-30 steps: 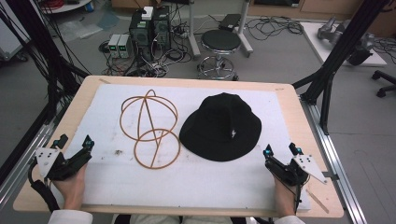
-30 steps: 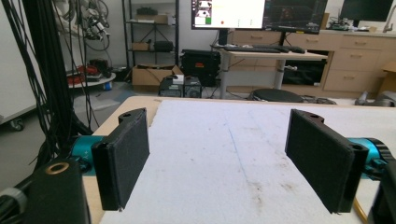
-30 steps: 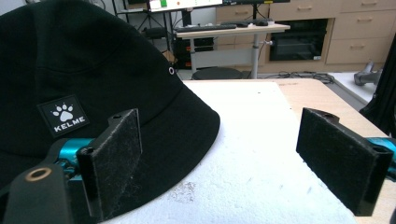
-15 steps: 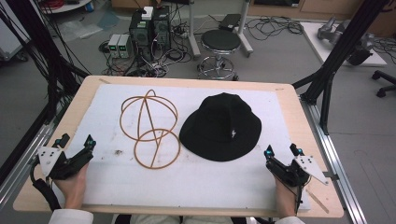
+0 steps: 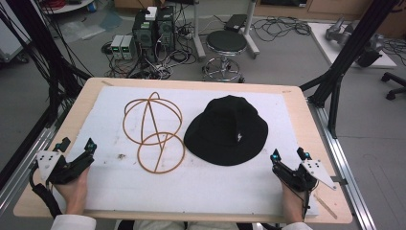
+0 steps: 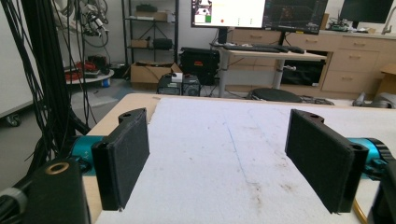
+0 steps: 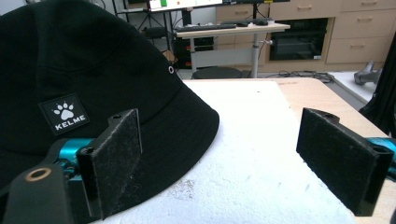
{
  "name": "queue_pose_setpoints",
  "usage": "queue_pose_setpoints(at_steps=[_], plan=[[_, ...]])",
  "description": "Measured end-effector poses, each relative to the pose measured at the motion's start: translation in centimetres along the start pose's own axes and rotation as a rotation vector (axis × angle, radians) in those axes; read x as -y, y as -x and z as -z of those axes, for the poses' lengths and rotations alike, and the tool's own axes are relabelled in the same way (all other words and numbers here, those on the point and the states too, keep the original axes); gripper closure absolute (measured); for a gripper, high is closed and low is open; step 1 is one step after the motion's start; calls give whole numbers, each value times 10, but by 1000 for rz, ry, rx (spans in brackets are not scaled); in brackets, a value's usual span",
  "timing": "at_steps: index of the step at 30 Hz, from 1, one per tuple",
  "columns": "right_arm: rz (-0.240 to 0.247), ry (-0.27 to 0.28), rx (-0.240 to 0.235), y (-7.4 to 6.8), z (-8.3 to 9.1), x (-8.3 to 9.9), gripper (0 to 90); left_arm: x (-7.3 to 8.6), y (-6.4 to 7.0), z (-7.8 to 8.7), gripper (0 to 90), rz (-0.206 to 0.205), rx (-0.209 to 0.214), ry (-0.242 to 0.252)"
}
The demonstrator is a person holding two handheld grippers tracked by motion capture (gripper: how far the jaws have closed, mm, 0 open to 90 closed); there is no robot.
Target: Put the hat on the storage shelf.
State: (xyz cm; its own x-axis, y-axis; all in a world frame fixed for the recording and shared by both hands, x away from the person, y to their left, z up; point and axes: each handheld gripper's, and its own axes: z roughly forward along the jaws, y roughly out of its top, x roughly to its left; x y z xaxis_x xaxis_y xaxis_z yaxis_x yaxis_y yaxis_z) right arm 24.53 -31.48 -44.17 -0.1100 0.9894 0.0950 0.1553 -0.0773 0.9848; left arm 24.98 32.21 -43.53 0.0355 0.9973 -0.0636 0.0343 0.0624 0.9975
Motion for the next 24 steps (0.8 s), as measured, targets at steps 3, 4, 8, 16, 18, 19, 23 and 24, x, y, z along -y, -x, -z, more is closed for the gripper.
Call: queue_pose_setpoints(at_steps=[3, 4, 8, 16, 18, 19, 23, 24], plan=[[4, 5, -3, 1, 0, 0, 133, 0, 0, 0, 220, -1, 0, -3], [1, 6, -2, 1, 1, -1, 133, 0, 0, 0, 220, -1, 1, -3], [55, 19, -9, -4, 4, -4, 133, 0, 0, 0, 220, -3, 5, -3], [60, 13, -26, -6, 4, -3, 133, 0, 0, 0, 220, -1, 11, -6], [54, 13, -28, -5, 3, -3, 133, 1, 0, -1, 221, 1, 11, -10], [54, 13, -28, -5, 3, -3, 133, 1, 0, -1, 221, 0, 12, -11], [36, 1, -28, -3, 2, -2, 133, 1, 1, -1, 221, 1, 15, -8], [35, -6, -31, -3, 2, -1, 133, 1, 1, -1, 221, -2, 16, -12]])
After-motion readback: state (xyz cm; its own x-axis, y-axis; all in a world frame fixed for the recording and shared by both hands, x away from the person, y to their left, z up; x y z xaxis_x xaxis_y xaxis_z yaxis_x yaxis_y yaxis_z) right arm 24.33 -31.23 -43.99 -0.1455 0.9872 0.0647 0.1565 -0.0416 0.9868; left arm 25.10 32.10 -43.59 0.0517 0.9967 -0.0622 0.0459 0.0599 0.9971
